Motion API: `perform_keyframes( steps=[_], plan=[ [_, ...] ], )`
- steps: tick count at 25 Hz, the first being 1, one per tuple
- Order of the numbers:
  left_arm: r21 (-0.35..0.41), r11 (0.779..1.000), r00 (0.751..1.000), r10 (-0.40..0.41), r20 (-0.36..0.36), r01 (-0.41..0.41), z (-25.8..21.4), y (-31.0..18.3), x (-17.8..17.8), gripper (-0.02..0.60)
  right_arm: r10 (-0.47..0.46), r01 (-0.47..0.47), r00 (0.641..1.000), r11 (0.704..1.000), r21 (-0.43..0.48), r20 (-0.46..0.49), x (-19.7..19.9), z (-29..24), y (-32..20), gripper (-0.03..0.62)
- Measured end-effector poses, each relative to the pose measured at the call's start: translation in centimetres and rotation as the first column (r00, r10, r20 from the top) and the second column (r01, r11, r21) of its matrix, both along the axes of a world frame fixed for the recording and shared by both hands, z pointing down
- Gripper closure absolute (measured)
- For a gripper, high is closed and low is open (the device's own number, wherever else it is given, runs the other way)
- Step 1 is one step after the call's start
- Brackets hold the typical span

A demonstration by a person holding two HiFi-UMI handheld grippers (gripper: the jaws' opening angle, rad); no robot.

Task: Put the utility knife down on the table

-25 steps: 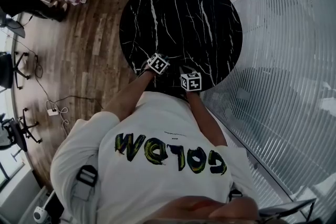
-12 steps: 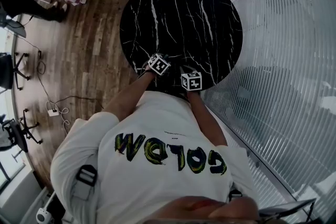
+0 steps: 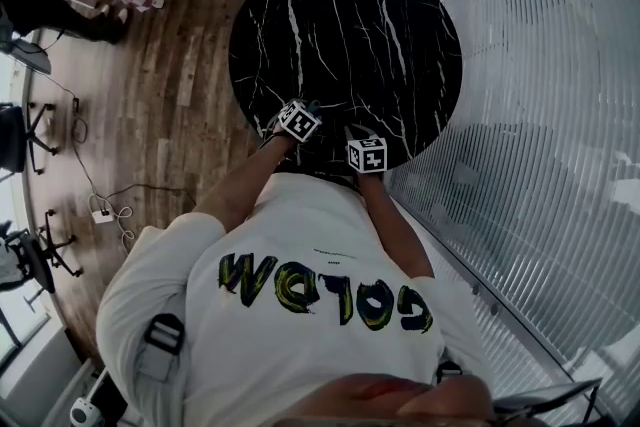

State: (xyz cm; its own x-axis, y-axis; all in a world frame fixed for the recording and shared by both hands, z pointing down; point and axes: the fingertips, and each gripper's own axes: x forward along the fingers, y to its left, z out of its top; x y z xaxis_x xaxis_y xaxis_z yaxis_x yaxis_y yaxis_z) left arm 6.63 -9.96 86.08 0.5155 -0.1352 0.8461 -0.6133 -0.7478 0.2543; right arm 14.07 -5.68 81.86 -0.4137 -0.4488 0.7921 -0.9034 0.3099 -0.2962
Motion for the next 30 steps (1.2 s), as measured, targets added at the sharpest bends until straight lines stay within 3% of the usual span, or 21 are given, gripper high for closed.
perform_keyframes(
  steps=[5,9,12,17,20,22,30],
  plan=[
    [-0.003,1.000,1.000,-0.020,0.023,0.020,-0.2,0.2,-1.5,0.382,0.037,-0.038,0.999,0.999,0.039,0.015,0.7,-1.2,-0.5,0.592],
    [0.044,0.996,0.995,-0.073,-0.064,0.076,-2.0,-0.7,-1.5,0.382,0.067,-0.073,0.996,0.990,0.118,0.059,1.2,-3.6,-1.6,0.592],
    [0.038,0.988,0.975,-0.140,-0.174,0.149,-5.3,-0.7,-1.7,0.382,0.091,-0.108,0.991,0.977,0.181,0.102,1.5,-6.2,-2.6,0.592],
    [0.103,0.973,0.903,-0.149,-0.402,0.207,-15.5,-1.1,-0.9,0.383,0.096,-0.143,0.983,0.936,0.321,0.157,2.2,-13.0,-4.4,0.592],
    [0.161,0.964,0.852,-0.102,-0.513,0.213,-22.2,-1.1,-0.5,0.390,0.069,-0.143,0.979,0.900,0.411,0.190,1.7,-18.7,-5.1,0.592],
    [0.201,0.957,0.815,-0.058,-0.576,0.210,-26.4,-0.8,-0.3,0.428,0.052,-0.150,0.974,0.877,0.456,0.219,1.3,-22.5,-5.3,0.592],
    [0.360,0.911,0.713,0.115,-0.691,0.202,-39.4,1.1,1.0,0.440,-0.061,-0.075,0.979,0.776,0.626,0.192,-1.2,-34.8,-3.6,0.592]
  ],
)
